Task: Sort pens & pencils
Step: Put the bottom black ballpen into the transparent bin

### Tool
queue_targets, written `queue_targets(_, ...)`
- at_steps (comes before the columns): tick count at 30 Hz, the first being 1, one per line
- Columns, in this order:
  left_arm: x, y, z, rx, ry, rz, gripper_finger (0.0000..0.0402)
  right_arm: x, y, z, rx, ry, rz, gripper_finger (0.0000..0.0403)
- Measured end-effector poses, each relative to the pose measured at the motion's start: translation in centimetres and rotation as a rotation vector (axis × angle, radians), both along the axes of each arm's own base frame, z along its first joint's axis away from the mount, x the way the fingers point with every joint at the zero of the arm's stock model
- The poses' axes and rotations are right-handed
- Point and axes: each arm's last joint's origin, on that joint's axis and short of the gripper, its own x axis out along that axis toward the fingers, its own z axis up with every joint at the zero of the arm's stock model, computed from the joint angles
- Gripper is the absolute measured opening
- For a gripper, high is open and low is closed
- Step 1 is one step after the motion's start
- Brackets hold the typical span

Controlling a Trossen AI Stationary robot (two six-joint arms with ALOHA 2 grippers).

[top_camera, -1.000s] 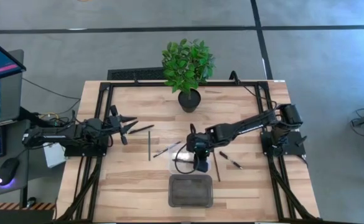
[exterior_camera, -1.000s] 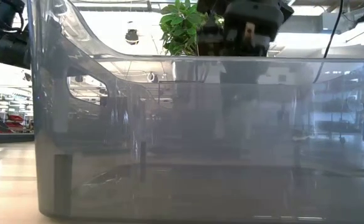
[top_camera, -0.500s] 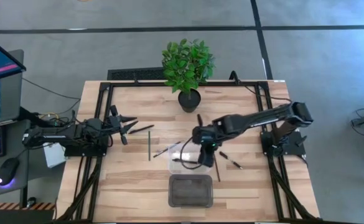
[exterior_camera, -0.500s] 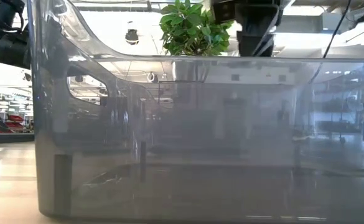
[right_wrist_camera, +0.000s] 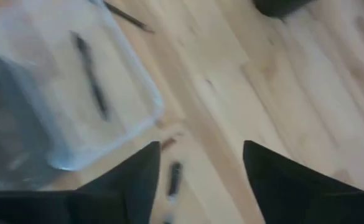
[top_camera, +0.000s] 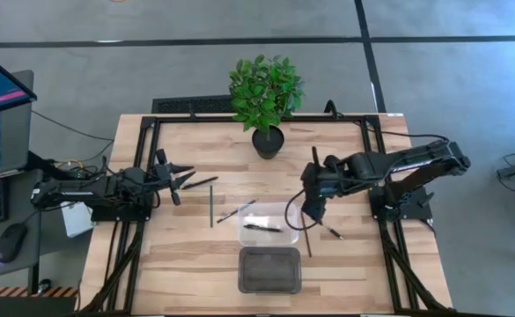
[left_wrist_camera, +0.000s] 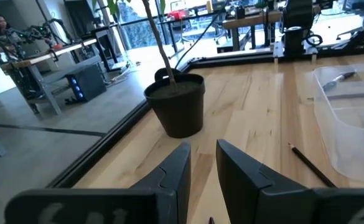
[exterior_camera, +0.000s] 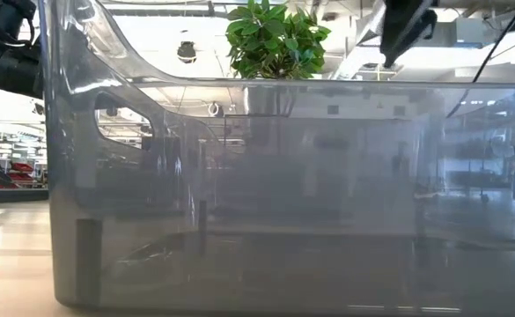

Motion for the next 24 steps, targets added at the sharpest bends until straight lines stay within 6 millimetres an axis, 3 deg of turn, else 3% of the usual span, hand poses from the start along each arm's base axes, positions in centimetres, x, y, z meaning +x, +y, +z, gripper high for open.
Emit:
queue_targets(5,0.0,0.0,0.0,-0.001,0.000,0.000,0.0068,-1.9,-0.5,-3.6,-0.021,0.082,-0.092,0.0289)
queue_targets(14,0.0,0.0,0.0,-0.014,-0.006,0.002,0.0068,-3.9,-0.6,-11.2,0.112,0.104,-0.156,0.0292)
queue_targets(19,0.0,0.0,0.1,-0.013,-0.019,0.001,0.0068,-4.1,-0.5,-13.4,0.182,0.082,-0.140,0.0292)
queue_targets(24,0.0,0.0,0.1,-0.013,-0.021,0.002,0.0068,-3.9,-0.1,-14.0,0.235,0.031,-0.121,0.0292)
